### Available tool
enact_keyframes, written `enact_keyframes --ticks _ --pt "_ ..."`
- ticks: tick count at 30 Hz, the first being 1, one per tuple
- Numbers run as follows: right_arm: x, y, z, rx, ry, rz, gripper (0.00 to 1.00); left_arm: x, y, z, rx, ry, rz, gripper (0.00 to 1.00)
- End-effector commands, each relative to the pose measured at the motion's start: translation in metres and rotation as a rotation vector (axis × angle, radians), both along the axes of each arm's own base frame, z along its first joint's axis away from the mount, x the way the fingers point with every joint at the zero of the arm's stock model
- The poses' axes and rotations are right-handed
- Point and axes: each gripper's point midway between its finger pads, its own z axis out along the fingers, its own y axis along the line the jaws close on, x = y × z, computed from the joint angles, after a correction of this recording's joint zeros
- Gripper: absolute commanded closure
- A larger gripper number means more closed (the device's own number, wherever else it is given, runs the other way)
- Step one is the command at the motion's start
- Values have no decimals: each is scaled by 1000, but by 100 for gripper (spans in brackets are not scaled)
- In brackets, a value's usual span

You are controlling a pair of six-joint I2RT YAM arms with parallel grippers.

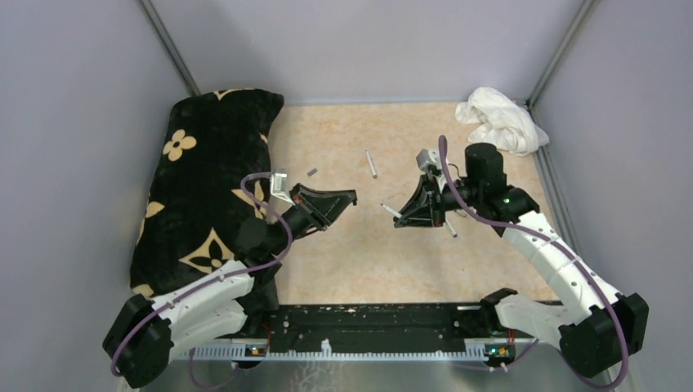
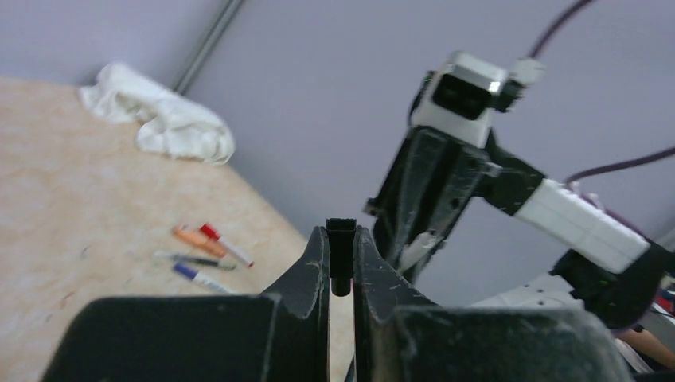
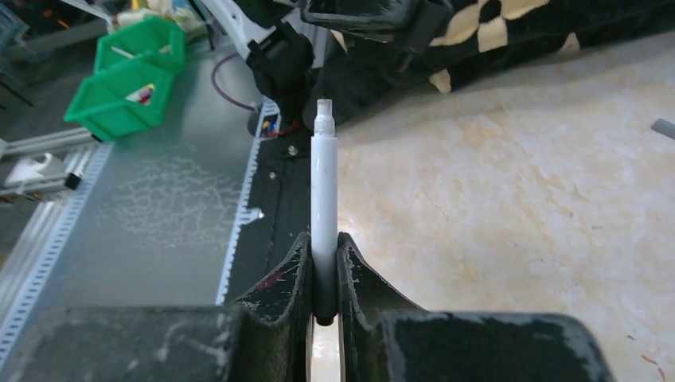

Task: Insert the pens into the pen caps
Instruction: Insert the pen cap onto the pen.

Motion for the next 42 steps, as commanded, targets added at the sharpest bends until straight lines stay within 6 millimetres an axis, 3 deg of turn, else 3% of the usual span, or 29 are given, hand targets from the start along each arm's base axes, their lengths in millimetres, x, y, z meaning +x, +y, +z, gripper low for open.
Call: enact_keyframes --ticks 1,6,11,19,42 --pt "-10 -4 37 84 32 51 100 -26 13 88 -276 -263 37 100" --pt "-18 -13 59 133 -29 89 100 -34 8 128 -419 -349 66 100" --pt "-25 -16 66 147 -32 105 100 -45 -8 154 -538 -452 54 100" --pt "-25 -16 85 158 -9 101 100 -51 -32 169 -556 -505 63 100" --pt "-4 -11 88 185 81 -4 100 -59 -7 195 -647 -505 94 100"
